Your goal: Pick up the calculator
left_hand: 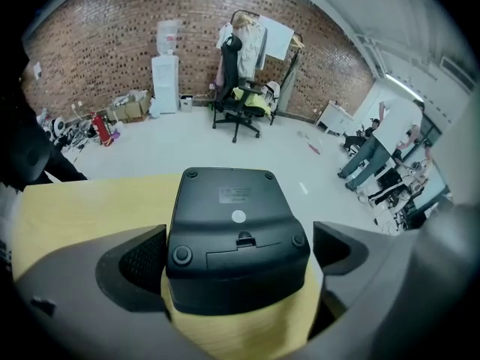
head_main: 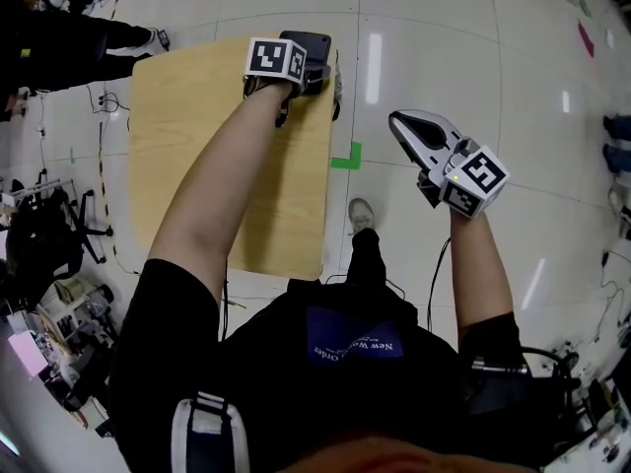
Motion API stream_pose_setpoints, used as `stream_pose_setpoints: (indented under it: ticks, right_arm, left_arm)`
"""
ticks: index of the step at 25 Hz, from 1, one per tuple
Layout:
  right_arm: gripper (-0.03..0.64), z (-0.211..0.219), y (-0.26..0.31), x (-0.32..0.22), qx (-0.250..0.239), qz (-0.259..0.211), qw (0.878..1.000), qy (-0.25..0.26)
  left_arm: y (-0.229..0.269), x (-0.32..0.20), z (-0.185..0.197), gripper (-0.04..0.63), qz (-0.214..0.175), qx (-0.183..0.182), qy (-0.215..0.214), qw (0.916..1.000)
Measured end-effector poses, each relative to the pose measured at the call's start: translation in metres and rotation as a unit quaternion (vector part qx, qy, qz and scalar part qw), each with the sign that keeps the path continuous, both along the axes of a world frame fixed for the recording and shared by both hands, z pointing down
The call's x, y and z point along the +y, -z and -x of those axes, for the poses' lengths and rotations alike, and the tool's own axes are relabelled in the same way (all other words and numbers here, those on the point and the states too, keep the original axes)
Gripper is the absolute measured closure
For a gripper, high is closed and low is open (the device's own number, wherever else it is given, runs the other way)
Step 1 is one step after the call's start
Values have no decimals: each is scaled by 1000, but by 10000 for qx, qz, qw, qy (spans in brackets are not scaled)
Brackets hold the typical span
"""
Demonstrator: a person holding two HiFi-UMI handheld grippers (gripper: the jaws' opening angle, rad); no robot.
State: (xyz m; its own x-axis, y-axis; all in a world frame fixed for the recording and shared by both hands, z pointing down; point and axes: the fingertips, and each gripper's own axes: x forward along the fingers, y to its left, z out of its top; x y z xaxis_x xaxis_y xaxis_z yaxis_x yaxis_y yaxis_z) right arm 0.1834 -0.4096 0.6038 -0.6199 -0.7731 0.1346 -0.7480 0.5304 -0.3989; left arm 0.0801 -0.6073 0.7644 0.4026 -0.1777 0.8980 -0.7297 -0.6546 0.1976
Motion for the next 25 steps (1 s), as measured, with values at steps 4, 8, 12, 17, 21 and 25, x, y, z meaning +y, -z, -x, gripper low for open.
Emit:
stream_pose_setpoints:
  ticks: [4, 8, 12, 17, 21, 25]
  right_arm:
    - [632, 2, -3, -3, -54, 18, 10000, 8]
    - [632, 7, -5, -4, -72, 38, 10000, 43]
    - [632, 11, -3, -5, -122, 28, 9999, 65]
    - [632, 14, 0, -8, -133, 29, 9999, 87]
    - [632, 17, 0, -6, -134, 47, 9999, 90]
    - [632, 19, 2, -6, -135, 41, 9998, 114]
  left_arm:
    - [-6, -2, 2, 8, 53, -239, -11, 9997]
    - [-10, -3, 4, 8, 96, -361, 27, 9993]
    - [-9, -2, 5, 8, 133, -390, 32, 9991]
    - [-8, -2, 4, 8, 4, -310, 24, 9995]
    - [-8, 1, 5, 8, -65, -225, -155, 9996]
    - [-5, 0, 6, 8, -241, 23, -134, 9996]
